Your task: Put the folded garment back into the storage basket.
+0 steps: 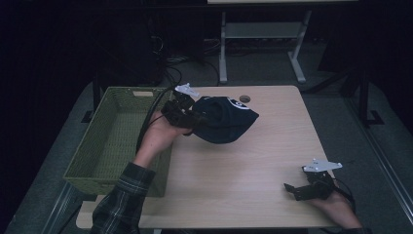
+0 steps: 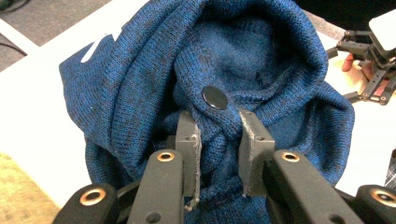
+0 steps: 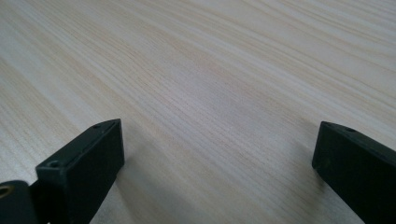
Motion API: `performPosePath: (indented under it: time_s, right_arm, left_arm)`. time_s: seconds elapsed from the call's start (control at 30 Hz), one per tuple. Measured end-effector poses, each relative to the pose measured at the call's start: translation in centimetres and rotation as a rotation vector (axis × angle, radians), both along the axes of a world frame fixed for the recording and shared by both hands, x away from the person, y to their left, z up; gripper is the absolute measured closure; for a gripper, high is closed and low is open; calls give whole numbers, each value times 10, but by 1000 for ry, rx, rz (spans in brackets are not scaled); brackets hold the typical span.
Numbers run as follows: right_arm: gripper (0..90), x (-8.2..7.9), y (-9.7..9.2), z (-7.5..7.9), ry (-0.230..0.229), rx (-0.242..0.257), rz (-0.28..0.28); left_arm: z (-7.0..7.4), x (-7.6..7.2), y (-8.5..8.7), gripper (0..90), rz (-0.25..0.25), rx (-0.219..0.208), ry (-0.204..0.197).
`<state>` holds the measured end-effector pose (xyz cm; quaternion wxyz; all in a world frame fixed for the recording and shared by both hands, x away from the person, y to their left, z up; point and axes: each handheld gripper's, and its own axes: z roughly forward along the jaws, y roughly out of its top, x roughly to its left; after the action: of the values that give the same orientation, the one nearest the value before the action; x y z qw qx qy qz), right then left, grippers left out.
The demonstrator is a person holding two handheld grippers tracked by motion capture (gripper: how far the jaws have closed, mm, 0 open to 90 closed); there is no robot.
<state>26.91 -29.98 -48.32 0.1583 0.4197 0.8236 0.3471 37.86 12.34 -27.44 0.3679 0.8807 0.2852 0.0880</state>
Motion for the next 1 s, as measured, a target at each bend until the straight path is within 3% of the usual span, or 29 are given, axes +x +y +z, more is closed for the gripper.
performPosePath:
  time_s: [0.2, 0.57, 0.73, 1.0]
  right_arm:
    - [19, 0, 0, 0, 0, 0, 0]
    - [19, 0, 0, 0, 3, 1, -1]
    - [19, 0, 0, 0, 2, 0, 0]
    - [19, 0, 0, 0, 1, -1, 0]
  left_arm:
    - [12, 1, 15, 723, 32, 14, -18]
    - [30, 0, 61, 723, 131, 17, -53]
    - [31, -2, 79, 724, 165, 26, -58]
    - [26, -8, 118, 723, 259, 36, -63]
